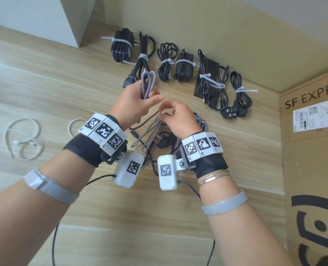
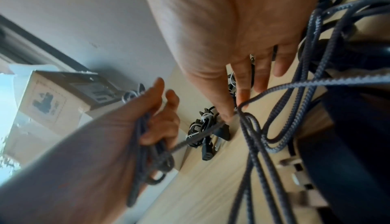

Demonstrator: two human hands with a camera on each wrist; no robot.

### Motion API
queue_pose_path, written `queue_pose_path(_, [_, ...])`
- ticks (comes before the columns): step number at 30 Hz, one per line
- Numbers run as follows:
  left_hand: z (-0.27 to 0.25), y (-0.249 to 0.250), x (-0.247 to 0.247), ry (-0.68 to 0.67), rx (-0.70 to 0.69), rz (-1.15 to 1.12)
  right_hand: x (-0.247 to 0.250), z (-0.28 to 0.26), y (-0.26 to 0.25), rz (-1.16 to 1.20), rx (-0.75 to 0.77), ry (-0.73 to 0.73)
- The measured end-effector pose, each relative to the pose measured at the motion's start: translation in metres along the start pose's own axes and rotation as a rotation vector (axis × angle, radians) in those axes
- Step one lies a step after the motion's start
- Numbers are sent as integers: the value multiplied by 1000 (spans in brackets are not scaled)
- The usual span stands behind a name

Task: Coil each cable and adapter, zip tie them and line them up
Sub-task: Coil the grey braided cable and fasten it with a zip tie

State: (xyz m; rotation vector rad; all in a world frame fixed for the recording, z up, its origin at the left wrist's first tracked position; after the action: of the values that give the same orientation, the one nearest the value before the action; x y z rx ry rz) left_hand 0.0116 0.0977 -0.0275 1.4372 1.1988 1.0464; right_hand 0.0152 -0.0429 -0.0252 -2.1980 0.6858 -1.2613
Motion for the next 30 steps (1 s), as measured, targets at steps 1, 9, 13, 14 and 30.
queue_pose_path(1, [0, 1, -1, -7, -10, -20, -1, 1, 1, -20, -13, -18])
queue_pose_path(9, [1, -1, -1, 10, 26, 228, 3, 3, 3, -15, 37, 96])
queue_pose_path(13, [-4, -5, -6, -179, 127, 367, 13, 1, -3, 78, 110, 170])
queue_pose_path(14, [-5, -4, -9, -215, 130, 391, 14, 0, -4, 74, 118, 154])
queue_pose_path(30, [-5, -9, -9, -214, 168, 267, 26, -4, 3, 231, 43, 177])
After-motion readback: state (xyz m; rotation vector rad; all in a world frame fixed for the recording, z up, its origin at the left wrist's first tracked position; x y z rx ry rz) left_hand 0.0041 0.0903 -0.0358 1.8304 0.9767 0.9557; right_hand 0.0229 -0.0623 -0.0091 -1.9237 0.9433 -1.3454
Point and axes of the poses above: each hand's wrist, its own z-axis towards the middle knuckle, its own x-axis out of the back of the hand, y = z × x, the point moved 1 cm from there along z, towards the middle knuckle, and after that the axes turned 4 degrees about -y, right-handed, at the moved point
